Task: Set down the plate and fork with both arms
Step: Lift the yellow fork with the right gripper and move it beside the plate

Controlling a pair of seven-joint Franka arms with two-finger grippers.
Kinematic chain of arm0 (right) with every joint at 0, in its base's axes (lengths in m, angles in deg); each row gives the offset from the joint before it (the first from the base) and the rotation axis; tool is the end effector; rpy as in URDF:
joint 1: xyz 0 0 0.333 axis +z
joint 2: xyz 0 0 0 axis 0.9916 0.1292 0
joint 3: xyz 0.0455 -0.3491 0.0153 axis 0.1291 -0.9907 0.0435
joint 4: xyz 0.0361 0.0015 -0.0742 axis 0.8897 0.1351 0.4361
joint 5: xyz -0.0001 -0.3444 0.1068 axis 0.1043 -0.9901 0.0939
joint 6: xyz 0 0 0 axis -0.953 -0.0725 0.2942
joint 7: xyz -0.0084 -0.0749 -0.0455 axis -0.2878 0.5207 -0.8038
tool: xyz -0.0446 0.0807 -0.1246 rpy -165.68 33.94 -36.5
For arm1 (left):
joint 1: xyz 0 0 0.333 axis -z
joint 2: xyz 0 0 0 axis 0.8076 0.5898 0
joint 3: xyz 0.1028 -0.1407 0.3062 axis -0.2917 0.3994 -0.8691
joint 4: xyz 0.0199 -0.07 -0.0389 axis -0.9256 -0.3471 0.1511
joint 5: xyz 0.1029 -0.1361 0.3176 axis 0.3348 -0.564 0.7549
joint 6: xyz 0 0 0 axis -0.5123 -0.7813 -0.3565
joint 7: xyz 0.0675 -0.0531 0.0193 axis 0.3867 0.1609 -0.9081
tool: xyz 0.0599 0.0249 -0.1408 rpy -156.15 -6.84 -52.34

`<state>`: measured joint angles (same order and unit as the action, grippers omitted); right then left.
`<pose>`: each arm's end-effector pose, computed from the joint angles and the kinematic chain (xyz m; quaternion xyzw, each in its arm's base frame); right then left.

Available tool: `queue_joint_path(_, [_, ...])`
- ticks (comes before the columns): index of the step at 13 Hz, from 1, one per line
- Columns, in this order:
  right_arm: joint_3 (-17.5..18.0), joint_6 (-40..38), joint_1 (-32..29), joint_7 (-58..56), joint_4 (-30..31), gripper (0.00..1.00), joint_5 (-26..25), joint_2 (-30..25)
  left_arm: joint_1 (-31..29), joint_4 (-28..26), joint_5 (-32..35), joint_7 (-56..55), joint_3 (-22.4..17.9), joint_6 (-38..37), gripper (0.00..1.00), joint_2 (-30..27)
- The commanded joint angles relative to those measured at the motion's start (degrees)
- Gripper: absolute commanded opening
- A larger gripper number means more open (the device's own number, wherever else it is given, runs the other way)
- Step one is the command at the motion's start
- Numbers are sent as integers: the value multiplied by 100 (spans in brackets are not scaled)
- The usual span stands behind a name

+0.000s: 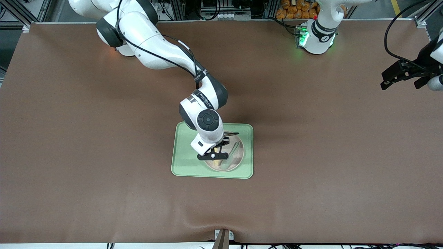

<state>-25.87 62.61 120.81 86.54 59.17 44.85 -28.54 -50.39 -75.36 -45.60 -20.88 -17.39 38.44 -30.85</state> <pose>0.6137 0.4874 0.2148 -0.9999 -0.0072 0.0130 0.0069 0.5122 -0.0329 0.6427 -0.9997 -0.0168 -0.0199 0.0041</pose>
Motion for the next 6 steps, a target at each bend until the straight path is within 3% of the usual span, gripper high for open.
queue_joint_path(1, [61,-330,-97,55,-120,0,121,-87,-48,-111,-56,-4,30,-8,100,-90])
queue_joint_path(6, [26,-814,-324,20,-68,0,174,-455,-75,-103,-74,13,82,-8,100,-90])
